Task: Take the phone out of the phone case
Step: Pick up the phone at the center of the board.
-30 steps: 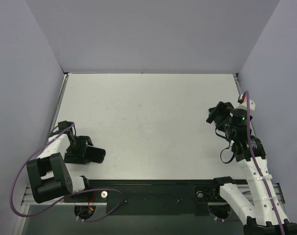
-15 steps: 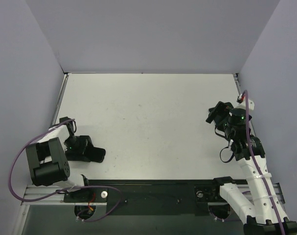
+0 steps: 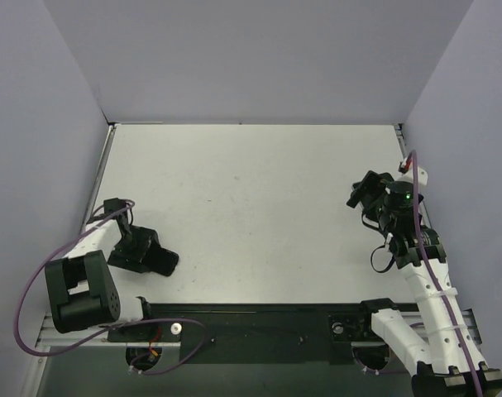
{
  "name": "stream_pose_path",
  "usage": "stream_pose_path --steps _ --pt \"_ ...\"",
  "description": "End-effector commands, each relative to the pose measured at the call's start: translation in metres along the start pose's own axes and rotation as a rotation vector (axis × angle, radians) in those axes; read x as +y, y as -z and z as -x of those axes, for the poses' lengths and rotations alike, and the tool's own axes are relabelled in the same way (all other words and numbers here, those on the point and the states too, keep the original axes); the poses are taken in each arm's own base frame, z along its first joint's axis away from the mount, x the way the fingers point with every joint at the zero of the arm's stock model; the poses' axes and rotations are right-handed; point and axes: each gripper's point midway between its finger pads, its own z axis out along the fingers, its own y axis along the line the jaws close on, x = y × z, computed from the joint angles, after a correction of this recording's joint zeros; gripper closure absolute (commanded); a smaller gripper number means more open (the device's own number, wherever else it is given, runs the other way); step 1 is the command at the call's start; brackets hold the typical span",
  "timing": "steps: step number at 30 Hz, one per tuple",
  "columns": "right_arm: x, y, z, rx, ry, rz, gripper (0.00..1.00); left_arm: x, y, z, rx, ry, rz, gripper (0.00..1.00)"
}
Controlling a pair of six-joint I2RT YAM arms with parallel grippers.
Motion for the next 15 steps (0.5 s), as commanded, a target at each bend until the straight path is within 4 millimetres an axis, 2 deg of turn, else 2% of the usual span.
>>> stream_pose_path --steps 1,4,8,9,10,11,12,13,14,15 --pt "0.006 -0.005 -0.002 0.015 -0.038 0.011 0.00 -0.067 0.025 0.026 -0.170 -0.240 -0.285 1.00" --pt "0.015 -0.010 -0.011 0.070 -0.022 0.048 0.00 -0.091 0.039 -0.001 -0.066 -0.417 -0.387 1.00" --pt "0.037 -0.013 -0.030 0.168 -0.006 0.145 0.00 -0.120 0.065 -0.062 0.067 -0.609 -0.562 1.00" --pt "0.047 -0.013 -0.035 0.188 -0.005 0.197 0.01 -0.130 0.075 -0.069 0.073 -0.624 -0.622 1.00" --pt "0.057 -0.011 -0.042 0.209 0.005 0.240 0.02 -0.134 0.084 -0.100 0.099 -0.713 -0.670 1.00" --pt "0.071 -0.010 -0.051 0.223 -0.003 0.295 0.03 -0.144 0.096 -0.111 0.098 -0.739 -0.732 1.00" --pt "0.083 -0.008 -0.049 0.204 -0.021 0.343 0.03 -0.151 0.109 -0.132 0.111 -0.796 -0.789 1.00" --pt "0.097 -0.002 -0.066 0.246 -0.006 0.412 0.04 -0.155 0.117 -0.142 0.121 -0.821 -0.826 1.00" --pt "0.107 -0.001 -0.071 0.235 -0.008 0.458 0.05 -0.160 0.132 -0.164 0.130 -0.880 -0.892 1.00" --pt "0.125 0.011 -0.084 0.261 0.026 0.538 0.06 -0.162 0.142 -0.177 0.151 -0.914 -0.942 1.00"
